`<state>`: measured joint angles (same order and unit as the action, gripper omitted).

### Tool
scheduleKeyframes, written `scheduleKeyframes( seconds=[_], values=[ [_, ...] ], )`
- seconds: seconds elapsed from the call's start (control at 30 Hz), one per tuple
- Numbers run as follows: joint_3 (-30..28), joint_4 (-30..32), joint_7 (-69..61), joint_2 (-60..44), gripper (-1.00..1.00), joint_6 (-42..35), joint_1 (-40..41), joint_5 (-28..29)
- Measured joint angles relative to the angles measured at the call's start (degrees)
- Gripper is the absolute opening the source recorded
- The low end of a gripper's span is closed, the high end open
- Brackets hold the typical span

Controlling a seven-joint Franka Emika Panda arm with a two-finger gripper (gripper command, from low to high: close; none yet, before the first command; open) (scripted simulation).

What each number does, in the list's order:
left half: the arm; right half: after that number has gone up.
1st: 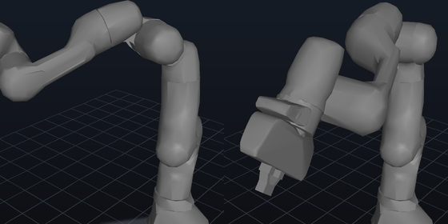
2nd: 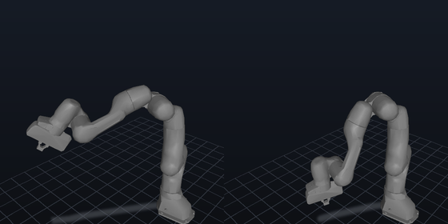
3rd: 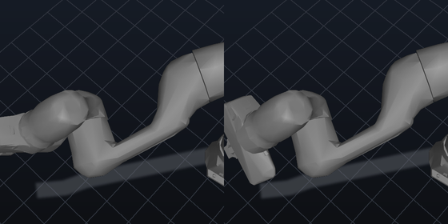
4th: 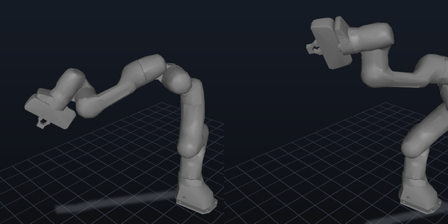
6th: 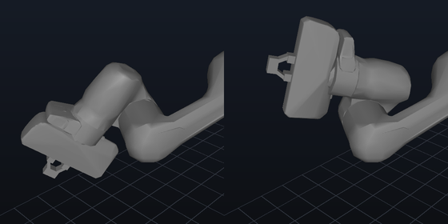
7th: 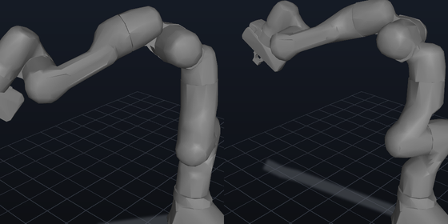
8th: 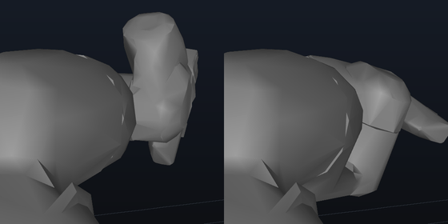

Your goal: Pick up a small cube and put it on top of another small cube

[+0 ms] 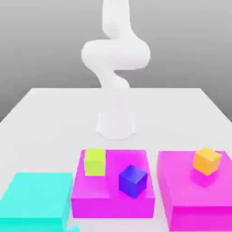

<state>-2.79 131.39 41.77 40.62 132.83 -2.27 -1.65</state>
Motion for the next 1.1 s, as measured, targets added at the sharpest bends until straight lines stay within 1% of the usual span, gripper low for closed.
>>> scheduleKeyframes(
  seconds=[0.17, 0.37, 0.47, 0.5, 0.57, 0.67, 0.77, 0.87, 1.07, 1.1],
  values=[
    [-5.4, -0.8, -8.8, -10.7, 0.0, 2.2, -4.1, -4.0],
    [-10.4, -1.8, -19.7, -23.2, 0.0, 4.6, -7.4, -9.6],
    [-12.0, -2.3, -25.1, -29.5, 0.0, 5.8, -8.2, -12.3],
    [-12.0, -2.3, -25.1, -29.5, 0.0, 5.8, -8.2, -12.3],
    [-12.9, -2.7, -29.8, -35.2, 0.0, 6.9, -8.4, -14.5],
    [-13.1, -3.2, -34.9, -41.8, 0.0, 8.3, -7.9, -16.5],
    [-13.0, -3.5, -39.0, -47.6, 0.0, 9.9, -7.0, -17.2],
    [-12.9, -3.8, -42.2, -53.2, 0.0, 11.8, -6.2, -16.8],
    [-14.0, -4.2, -46.6, -63.2, 0.0, 16.0, -5.1, -12.9],
    [-13.7, -4.5, -47.3, -65.1, 0.0, 17.2, -4.8, -13.0]
  ],
)
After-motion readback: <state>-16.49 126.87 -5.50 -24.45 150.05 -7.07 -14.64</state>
